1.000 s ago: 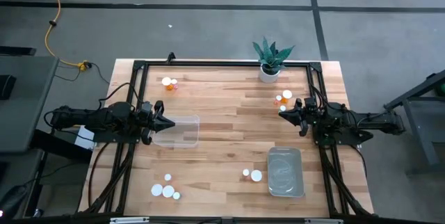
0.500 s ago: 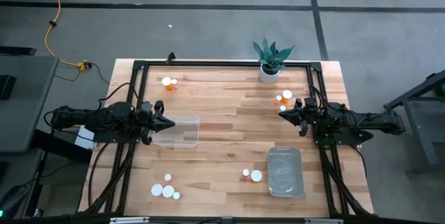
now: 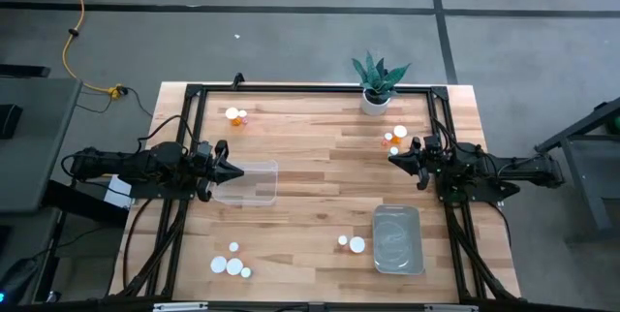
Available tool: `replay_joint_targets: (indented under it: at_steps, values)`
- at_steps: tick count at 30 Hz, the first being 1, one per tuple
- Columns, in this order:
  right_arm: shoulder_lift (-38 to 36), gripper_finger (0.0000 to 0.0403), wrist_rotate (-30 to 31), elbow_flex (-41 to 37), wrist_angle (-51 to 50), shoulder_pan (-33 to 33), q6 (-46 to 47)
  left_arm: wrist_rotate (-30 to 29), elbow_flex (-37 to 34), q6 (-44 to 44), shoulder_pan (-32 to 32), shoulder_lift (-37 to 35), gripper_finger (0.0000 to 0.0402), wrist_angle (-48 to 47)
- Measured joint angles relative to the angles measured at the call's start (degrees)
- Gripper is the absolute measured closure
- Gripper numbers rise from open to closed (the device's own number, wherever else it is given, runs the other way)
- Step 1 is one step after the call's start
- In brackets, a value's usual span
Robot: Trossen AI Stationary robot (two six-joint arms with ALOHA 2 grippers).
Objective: Pick and place medicine bottles into bin by pill shape (circle, oval)
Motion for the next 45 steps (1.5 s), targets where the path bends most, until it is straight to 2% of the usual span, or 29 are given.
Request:
replay_joint_targets:
  at_steps: [8,11,13,14,17,23,27,30,34,39,45]
  values:
    - [0.0,0.0402,0.0,0.0,0.0,0.0,0.0,-2.8,0.0,-0.2,0.0,0.0,0.0401,1.7]
    - [0.0,0.0402,0.0,0.0,0.0,0.0,0.0,-8.9,0.0,-4.1,0.0,0.5,0.0401,11.8]
    - [0.0,0.0402,0.0,0.0,0.0,0.0,0.0,-13.0,1.4,-3.8,0.0,2.2,0.0401,19.4]
    - [0.0,0.0402,0.0,0.0,0.0,0.0,0.0,-14.9,3.2,-2.6,0.0,3.5,0.0401,19.9]
    - [0.0,0.0402,0.0,0.0,0.0,0.0,0.0,-17.2,12.0,1.3,0.8,9.6,0.0401,14.5]
    - [0.0,0.0402,0.0,0.0,0.0,0.0,0.0,-14.7,32.6,9.8,4.1,28.9,0.0401,-4.1]
    - [0.0,0.0402,0.0,0.0,0.0,0.0,0.0,-13.6,40.0,9.9,6.0,38.0,0.0401,-7.2]
    - [0.0,0.0402,0.0,0.0,0.0,0.0,0.0,-13.6,41.9,8.4,6.7,41.7,0.0401,-6.6]
    - [0.0,0.0402,0.0,0.0,0.0,0.0,0.0,-13.9,41.9,5.3,6.8,43.4,0.0401,-5.3]
    - [0.0,0.0402,0.0,0.0,0.0,0.0,0.0,-14.5,41.9,5.1,6.8,43.5,0.0401,-4.1]
    - [0.1,0.0402,1.2,0.0,0.7,0.0,-0.1,-14.5,41.9,9.0,6.8,40.9,0.0401,-3.8]
